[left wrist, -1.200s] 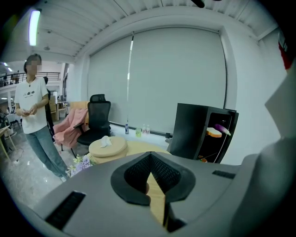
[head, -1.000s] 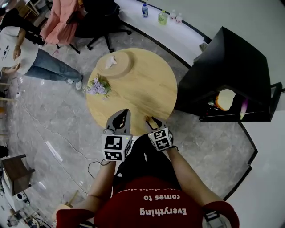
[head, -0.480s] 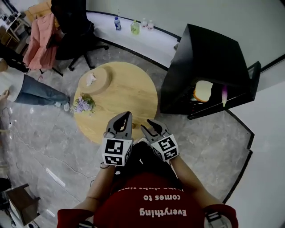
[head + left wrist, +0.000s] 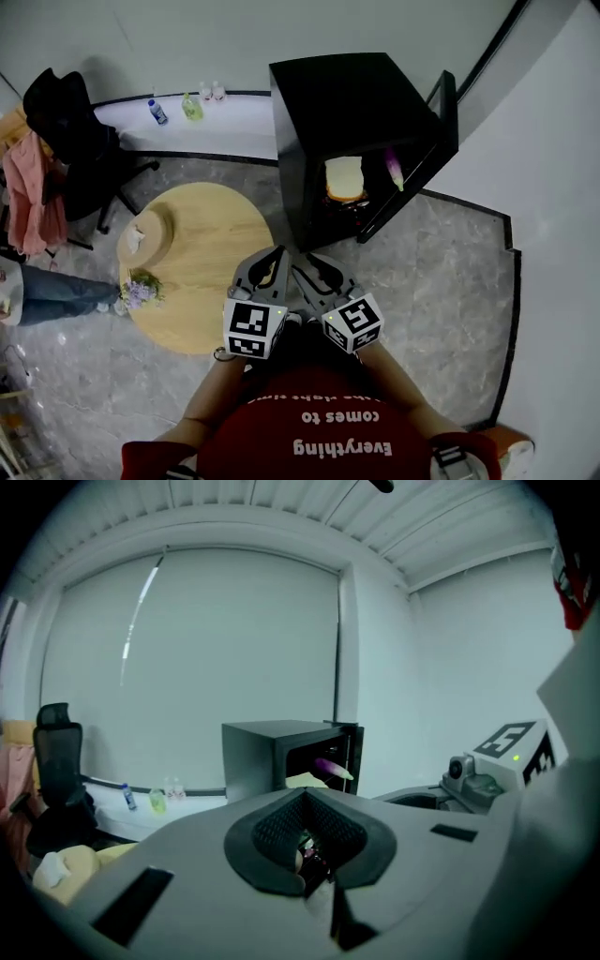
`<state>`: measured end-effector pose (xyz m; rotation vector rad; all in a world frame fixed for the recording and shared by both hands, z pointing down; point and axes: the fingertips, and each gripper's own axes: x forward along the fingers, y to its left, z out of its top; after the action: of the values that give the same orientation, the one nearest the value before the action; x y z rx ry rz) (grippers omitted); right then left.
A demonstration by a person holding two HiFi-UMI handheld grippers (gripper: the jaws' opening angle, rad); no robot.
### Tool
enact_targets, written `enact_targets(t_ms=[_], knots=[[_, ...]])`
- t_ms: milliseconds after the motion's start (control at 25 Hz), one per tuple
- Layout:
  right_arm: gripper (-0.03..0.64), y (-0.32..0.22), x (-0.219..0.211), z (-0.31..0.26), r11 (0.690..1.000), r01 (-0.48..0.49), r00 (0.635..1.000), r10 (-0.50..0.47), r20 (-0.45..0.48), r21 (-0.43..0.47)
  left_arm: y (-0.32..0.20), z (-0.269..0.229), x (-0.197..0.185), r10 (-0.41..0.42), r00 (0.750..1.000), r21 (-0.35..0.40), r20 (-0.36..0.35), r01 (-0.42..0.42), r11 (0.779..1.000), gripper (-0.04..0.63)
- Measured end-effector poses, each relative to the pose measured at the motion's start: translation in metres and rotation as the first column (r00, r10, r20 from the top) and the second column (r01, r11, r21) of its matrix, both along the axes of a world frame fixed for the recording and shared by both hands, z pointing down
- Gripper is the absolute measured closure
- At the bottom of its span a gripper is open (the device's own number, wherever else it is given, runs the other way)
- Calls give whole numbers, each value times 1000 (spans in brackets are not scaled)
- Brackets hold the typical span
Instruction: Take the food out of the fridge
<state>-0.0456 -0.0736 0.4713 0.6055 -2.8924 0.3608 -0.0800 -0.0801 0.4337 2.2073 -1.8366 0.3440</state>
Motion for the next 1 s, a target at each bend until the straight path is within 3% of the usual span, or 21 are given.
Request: enact_targets(t_ms=[400, 680, 1000], knots=[[466, -31, 89, -5, 967, -255, 967, 255, 10, -5, -40, 1, 89, 254, 967, -5, -20, -254, 967, 589], [466, -48, 126, 1, 939, -343, 939, 343, -2, -18, -56, 20, 131, 314, 948, -35, -57, -316, 948, 589], [466, -87, 142, 15, 910, -405, 914, 405, -18, -88, -77, 31, 138, 318, 945, -62, -76, -323, 944, 589]])
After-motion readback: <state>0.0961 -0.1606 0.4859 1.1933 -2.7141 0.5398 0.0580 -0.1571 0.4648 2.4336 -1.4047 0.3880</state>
